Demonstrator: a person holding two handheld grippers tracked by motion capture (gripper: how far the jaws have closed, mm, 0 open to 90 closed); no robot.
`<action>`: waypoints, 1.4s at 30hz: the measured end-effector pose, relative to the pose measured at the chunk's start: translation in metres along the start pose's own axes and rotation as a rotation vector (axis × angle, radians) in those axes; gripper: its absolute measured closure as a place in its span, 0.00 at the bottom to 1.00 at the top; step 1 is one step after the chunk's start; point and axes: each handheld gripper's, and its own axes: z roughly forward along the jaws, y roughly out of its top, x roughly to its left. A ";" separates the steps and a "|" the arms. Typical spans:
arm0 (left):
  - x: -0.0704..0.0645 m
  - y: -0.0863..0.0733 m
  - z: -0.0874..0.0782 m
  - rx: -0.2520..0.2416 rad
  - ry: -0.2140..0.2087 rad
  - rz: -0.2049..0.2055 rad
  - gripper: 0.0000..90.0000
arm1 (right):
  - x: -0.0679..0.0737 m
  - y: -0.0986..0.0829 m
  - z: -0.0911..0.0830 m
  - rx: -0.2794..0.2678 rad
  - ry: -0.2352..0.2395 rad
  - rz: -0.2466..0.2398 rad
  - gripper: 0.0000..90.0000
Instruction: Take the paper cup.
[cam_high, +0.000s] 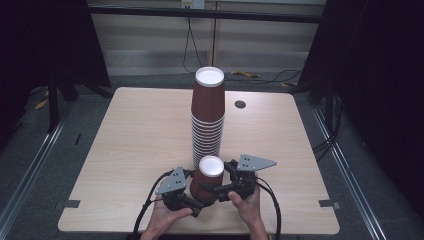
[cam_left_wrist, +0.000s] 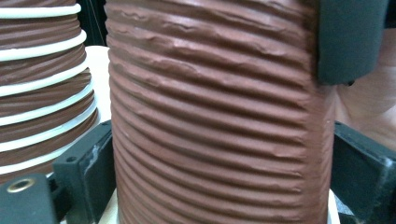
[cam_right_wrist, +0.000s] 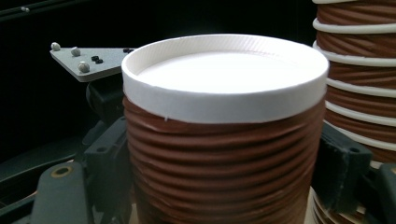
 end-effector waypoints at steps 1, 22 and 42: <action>0.000 0.000 0.000 0.000 -0.004 0.000 0.10 | 0.000 0.000 0.000 0.006 -0.001 -0.003 0.22; 0.004 0.001 -0.009 0.018 0.019 0.002 0.14 | -0.003 0.002 -0.004 -0.012 0.015 0.015 0.15; 0.014 0.003 -0.026 0.079 0.066 0.021 0.14 | -0.006 0.000 -0.021 0.025 -0.030 0.017 0.15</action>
